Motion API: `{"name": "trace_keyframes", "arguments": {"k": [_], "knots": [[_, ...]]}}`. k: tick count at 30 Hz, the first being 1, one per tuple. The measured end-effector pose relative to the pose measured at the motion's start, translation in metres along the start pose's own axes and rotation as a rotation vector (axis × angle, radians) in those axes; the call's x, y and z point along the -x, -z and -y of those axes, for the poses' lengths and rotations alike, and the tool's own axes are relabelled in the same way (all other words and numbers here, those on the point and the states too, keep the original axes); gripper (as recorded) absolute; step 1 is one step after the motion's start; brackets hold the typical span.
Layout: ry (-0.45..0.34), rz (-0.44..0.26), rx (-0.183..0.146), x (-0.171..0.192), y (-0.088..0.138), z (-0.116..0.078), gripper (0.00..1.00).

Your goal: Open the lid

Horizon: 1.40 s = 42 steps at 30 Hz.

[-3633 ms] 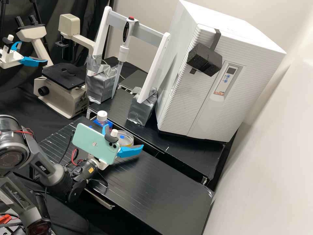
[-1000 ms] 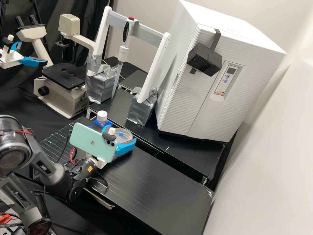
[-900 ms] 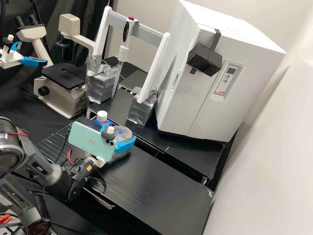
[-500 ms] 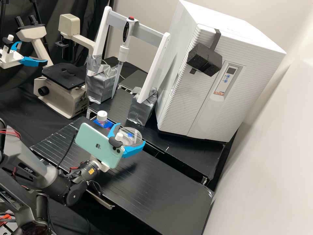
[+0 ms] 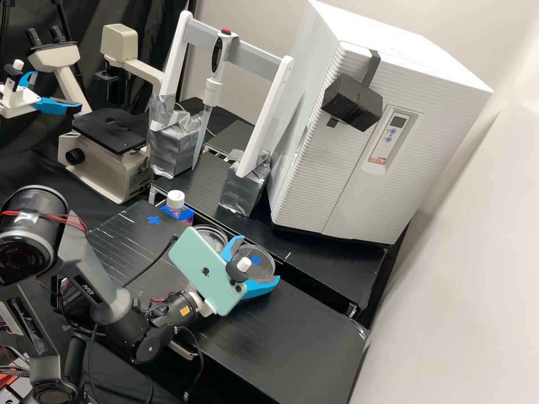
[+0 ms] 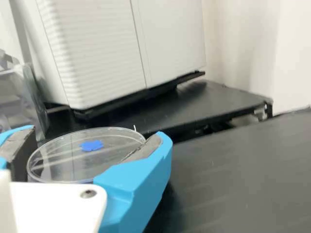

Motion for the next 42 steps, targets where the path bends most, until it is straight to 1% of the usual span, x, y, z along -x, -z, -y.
{"name": "trace_keyframes", "arguments": {"k": [3,8,14,20,23,27,29,31,35,41,42], "knots": [[0.014,0.008,0.013,-0.0015,-0.0025,0.0022,0.0],[0.028,0.0,0.048,-0.0033,-0.0035,0.0049,0.0],[0.031,-0.005,0.068,-0.004,-0.0032,0.0057,0.0],[0.03,-0.006,0.079,-0.0041,-0.0031,0.0059,0.0],[0.031,-0.009,0.092,-0.0047,-0.0024,0.0066,0.0],[0.023,-0.005,0.094,-0.0046,-0.0025,0.0078,0.0],[0.017,0.001,0.1,-0.0049,-0.0037,0.0074,0.0],[0.01,0.008,0.096,-0.0054,-0.0053,0.007,0.0],[0.009,0.008,0.108,-0.0062,-0.0073,0.0074,0.0],[0.0,0.003,0.103,-0.0066,-0.0069,0.0069,0.0],[0.001,0.001,0.102,-0.0069,-0.0064,0.0074,1.0]]}}
